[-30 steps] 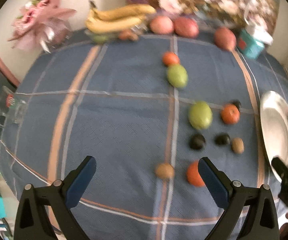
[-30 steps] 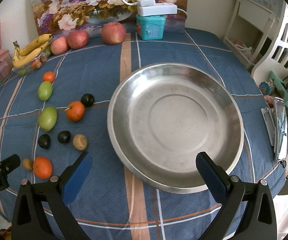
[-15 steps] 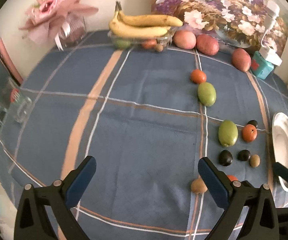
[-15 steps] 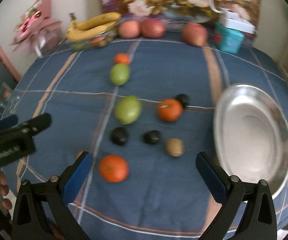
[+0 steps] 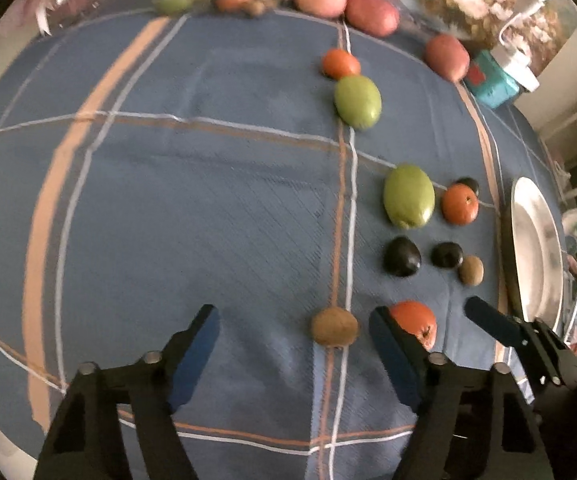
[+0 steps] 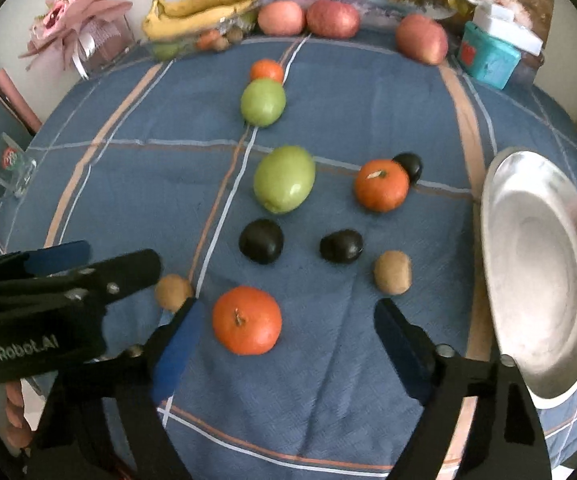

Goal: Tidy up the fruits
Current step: 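Grasp the small brown kiwi with the left tool while the right tool grasps the tangerine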

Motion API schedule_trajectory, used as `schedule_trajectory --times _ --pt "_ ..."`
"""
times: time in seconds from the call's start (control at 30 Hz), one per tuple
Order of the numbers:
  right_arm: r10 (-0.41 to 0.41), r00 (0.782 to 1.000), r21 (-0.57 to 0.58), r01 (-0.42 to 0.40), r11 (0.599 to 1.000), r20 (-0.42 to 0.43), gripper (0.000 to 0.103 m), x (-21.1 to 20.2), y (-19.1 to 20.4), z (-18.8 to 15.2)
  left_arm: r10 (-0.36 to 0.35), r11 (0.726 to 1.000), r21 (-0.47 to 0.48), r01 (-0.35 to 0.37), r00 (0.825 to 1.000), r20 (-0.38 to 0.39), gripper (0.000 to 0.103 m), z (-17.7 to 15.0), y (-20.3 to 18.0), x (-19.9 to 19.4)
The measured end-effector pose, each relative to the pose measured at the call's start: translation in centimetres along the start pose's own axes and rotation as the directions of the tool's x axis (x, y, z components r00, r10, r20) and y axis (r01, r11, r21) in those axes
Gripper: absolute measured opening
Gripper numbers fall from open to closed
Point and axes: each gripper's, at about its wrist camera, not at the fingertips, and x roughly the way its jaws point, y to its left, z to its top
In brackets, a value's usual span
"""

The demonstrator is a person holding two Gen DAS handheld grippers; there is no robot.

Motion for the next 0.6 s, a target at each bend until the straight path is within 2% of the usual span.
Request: schedule_trajectory --times 0.1,0.37,0.43,0.5,0.6 --pt "0.009 1.000 -0.019 -0.010 1.000 -0.013 0.076 0.5 0.4 0.0 -0.021 1.000 0.002 0.021 0.999 -0.034 0.056 -0.1 -0.5 0.8" --pt "0.040 0.999 -0.041 -0.041 0.998 -0.018 0.055 1.2 1.4 0.1 -0.069 0.997 0.025 0.070 0.996 -0.049 0.029 0.4 -2.2 1.0" --pt "0.064 0.998 -0.038 -0.064 0.997 -0.015 0.044 1.1 1.5 0.1 -0.074 0.997 0.025 0.076 0.996 -0.051 0.028 0.5 -2.5 1.2" --pt "0.065 0.998 -0.049 -0.066 0.997 -0.015 0.041 1.1 1.8 0.2 -0.074 0.997 0.025 0.075 0.996 -0.049 0.028 0.5 -2.7 1.2" --pt "0.066 0.998 -0.049 -0.067 0.997 -0.018 0.041 1.3 2.0 0.4 -0.075 0.997 0.006 0.075 0.996 -0.043 0.028 0.4 -2.4 1.3"
